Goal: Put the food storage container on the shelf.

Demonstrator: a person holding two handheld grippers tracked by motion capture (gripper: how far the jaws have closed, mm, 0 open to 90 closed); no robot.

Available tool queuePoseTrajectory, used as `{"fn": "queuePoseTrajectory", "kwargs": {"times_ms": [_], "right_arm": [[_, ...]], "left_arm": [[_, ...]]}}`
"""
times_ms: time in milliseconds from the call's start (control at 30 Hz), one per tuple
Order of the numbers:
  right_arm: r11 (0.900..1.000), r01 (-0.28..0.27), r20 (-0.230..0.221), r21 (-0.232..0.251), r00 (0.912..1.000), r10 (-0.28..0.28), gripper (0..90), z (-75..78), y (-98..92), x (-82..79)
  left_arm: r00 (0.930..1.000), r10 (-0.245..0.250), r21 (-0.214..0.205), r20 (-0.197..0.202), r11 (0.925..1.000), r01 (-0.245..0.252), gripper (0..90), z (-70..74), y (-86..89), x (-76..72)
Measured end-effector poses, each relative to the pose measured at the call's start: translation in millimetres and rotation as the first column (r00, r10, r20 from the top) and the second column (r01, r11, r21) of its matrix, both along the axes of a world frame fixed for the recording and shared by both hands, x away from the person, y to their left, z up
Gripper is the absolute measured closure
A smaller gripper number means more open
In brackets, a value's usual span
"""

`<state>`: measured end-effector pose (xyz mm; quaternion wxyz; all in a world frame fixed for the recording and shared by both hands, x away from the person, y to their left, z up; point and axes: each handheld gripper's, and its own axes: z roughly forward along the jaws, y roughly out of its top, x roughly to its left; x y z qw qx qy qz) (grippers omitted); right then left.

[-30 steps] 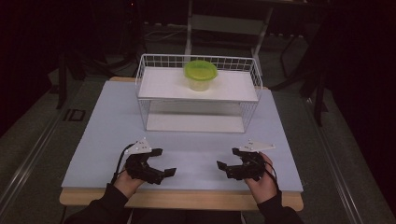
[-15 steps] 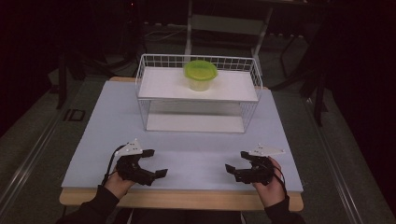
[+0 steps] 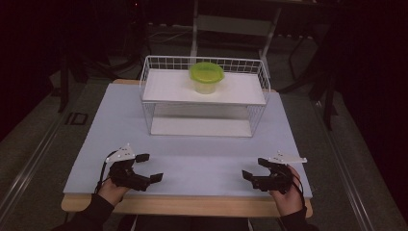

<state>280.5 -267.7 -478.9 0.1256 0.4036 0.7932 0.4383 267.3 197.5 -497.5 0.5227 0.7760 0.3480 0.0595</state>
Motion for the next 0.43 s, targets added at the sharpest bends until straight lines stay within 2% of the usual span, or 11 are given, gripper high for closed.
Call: {"fn": "queuePoseTrajectory", "kwargs": {"times_ms": [133,300,433], "right_arm": [[1.0,0.005,-0.003,0.002,1.0,-0.005,15.2,-2.0,-0.9,2.4],[0.9999,0.004,-0.018,-0.015,0.9998,-0.004,15.2,-5.5,-0.3,3.5],[0.9995,-0.005,-0.029,-0.031,0.9996,0.004,14.7,-7.9,1.0,3.5]], "left_arm": [[0.9999,-0.015,-0.004,-0.005,0.9999,0.015,2.7,-0.1,-0.2,-1.9],[0.9999,-0.01,-0.01,-0.007,0.9999,0.01,2.7,0.8,-1.1,-3.6],[0.9999,-0.008,0.014,0.01,0.9999,0.008,2.7,1.3,-2.2,-4.6]]}}
